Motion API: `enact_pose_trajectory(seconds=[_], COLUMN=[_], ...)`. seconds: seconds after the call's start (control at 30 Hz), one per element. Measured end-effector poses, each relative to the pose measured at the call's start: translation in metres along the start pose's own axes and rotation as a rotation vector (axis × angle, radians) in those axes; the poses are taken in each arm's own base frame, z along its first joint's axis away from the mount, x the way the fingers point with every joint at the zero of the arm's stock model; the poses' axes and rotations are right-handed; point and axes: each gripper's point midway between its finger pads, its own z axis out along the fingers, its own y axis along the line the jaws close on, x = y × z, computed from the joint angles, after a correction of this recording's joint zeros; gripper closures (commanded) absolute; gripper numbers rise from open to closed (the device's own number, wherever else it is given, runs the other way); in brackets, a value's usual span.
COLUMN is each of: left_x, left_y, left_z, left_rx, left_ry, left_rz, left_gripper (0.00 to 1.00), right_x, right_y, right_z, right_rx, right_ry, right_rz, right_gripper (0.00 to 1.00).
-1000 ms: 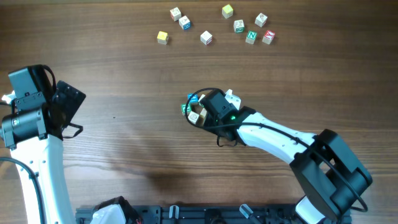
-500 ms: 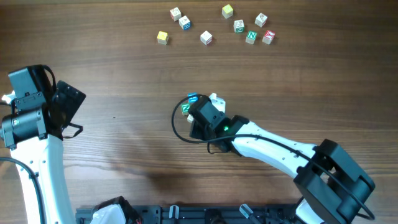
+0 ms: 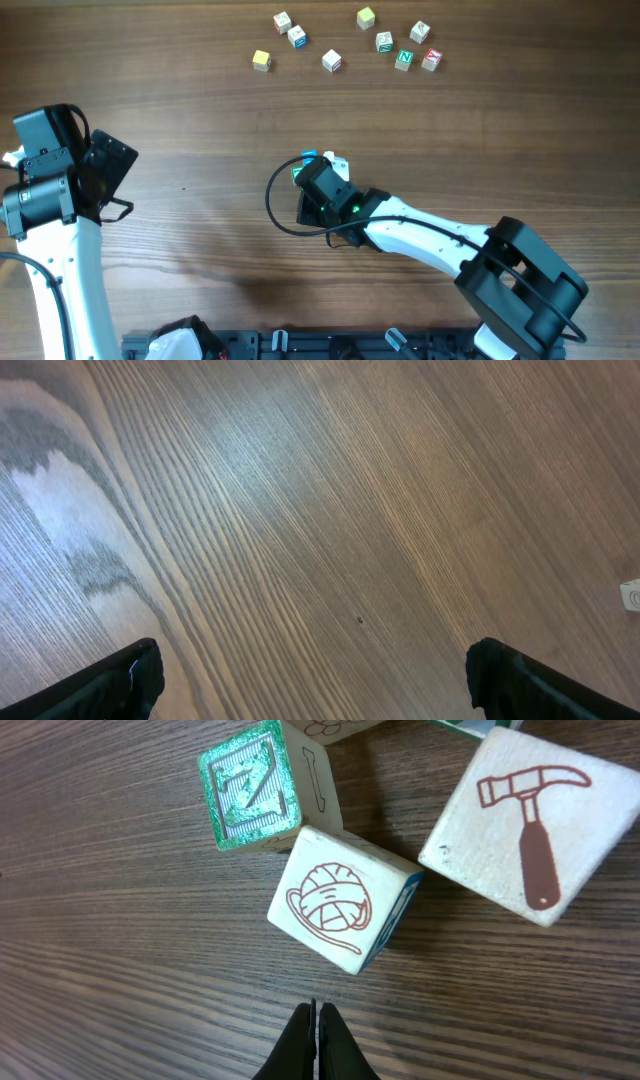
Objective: Form a circle
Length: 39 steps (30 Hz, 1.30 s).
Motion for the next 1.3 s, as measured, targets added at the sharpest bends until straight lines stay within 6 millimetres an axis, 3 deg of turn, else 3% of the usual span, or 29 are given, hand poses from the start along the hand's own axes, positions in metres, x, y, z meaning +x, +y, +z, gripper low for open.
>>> enact_pose_trajectory(seconds=[1.3], left_x=[0.0000], left_y=[0.0000], left_z=[0.0000], left_rx=[0.000], left_ry=[0.000], left_rz=[0.000], left_gripper=[0.00], right_x=[-0.0073], right_y=[-0.0081], right_z=[0.0001], right_rx=[0.043], right_ry=[-0.045], right_rz=[0.000], right_gripper=[0.95])
